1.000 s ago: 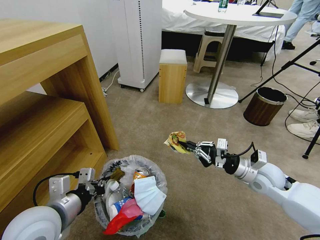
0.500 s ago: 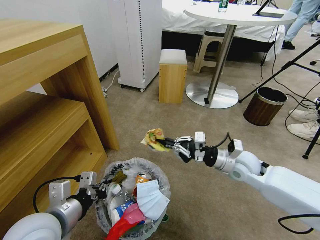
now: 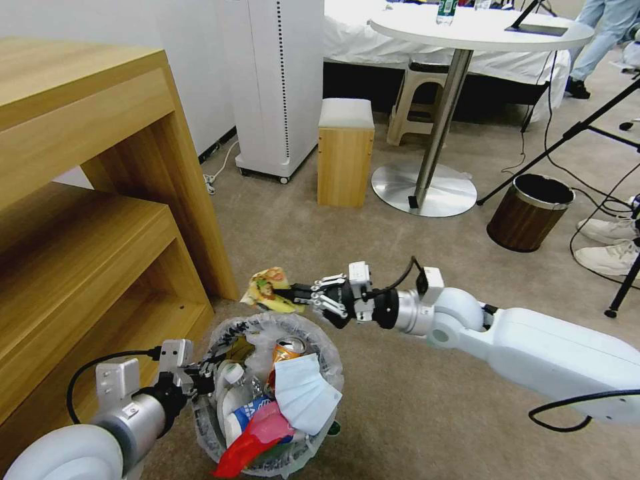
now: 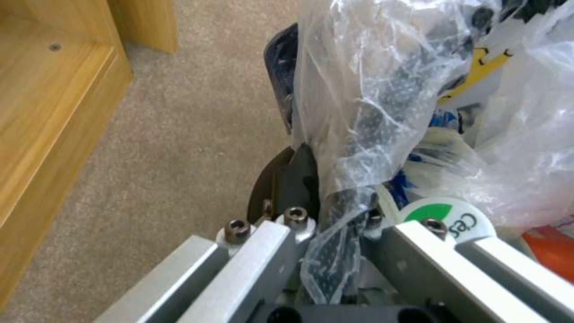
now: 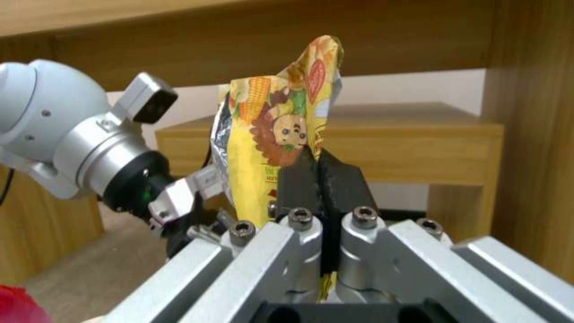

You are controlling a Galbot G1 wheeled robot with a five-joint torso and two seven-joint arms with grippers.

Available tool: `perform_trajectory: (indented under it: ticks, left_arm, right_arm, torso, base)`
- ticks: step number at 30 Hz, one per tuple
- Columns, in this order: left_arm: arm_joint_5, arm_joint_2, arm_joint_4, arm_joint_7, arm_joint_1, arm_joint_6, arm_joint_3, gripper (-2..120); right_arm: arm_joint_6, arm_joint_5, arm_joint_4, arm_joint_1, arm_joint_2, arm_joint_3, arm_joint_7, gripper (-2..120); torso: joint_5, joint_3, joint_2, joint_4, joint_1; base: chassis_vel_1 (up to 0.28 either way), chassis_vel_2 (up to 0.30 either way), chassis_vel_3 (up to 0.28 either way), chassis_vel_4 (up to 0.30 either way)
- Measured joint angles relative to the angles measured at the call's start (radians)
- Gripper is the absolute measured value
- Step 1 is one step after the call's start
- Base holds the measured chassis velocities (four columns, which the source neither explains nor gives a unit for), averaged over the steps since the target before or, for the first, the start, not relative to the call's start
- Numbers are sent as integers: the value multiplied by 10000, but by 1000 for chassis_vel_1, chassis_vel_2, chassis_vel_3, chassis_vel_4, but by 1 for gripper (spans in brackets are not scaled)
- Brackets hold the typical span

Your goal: Pick up the trash bin and place the garbage on the floor into it.

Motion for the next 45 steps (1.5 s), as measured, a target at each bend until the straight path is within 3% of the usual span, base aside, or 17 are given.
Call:
perform_trajectory:
  ticks: [17, 18, 21, 26, 29, 30, 31, 33, 39, 41, 45]
  left_arm:
    - [-203, 48, 1, -9, -250, -68, -4, 0]
    - [-205, 45, 1, -12, -250, -73, -11, 0]
    - [-205, 45, 1, -12, -249, -74, -13, 0]
    - [-207, 37, 2, -15, -251, -101, -31, 0]
    - [-207, 10, 15, -14, -265, -109, -31, 0]
    - [-202, -19, 66, -9, -267, -115, -28, 0]
    - [-202, -19, 66, -9, -267, -115, -28, 0]
    - [-157, -64, 152, -5, -248, -115, -18, 0]
    - [-96, -118, 308, 16, -239, -116, -13, 0]
    - [-120, -6, 441, 14, -287, -116, -65, 0]
    - [-206, 113, 549, -15, -378, -115, -85, 0]
  right_arm:
    - [127, -181, -532, 176, 626, -1200, 520, 0]
    - [133, -209, -566, 162, 672, -1241, 531, 6]
    - [134, -214, -566, 157, 682, -1251, 531, 7]
    - [126, -226, -493, 159, 718, -1269, 532, 32]
    - [124, -226, -431, 161, 682, -1269, 527, 39]
    - [122, -233, -343, 118, 583, -1214, 503, 48]
    - [122, -233, -343, 118, 583, -1214, 503, 48]
    - [134, -313, -236, -172, 448, -728, 496, 60]
    - [157, -355, -42, -717, 275, 318, 654, 77]
    - [158, -343, 98, -1180, 93, 1137, 719, 89]
    - [147, -327, 231, -1736, -70, 1876, 729, 96]
  torso:
    - [1, 0, -1, 0, 0]
    - [2, 0, 0, 0, 0]
    - [1, 0, 0, 0, 0]
    - [2, 0, 0, 0, 0]
    - [2, 0, 0, 0, 0]
    - [2, 0, 0, 0, 0]
    - [2, 0, 0, 0, 0]
    - [2, 0, 0, -1, 0]
    - [2, 0, 0, 1, 0]
    - [1, 0, -1, 1, 0]
    - [4, 0, 0, -1, 0]
  base:
    - [0, 0, 0, 0]
    - [0, 0, 0, 0]
    - [0, 0, 0, 0]
    - [0, 0, 0, 0]
    - [0, 0, 0, 0]
    - [0, 0, 0, 0]
    - [0, 0, 0, 0]
    - [0, 0, 0, 0]
    - [0, 0, 0, 0]
    - [0, 0, 0, 0]
    - [0, 0, 0, 0]
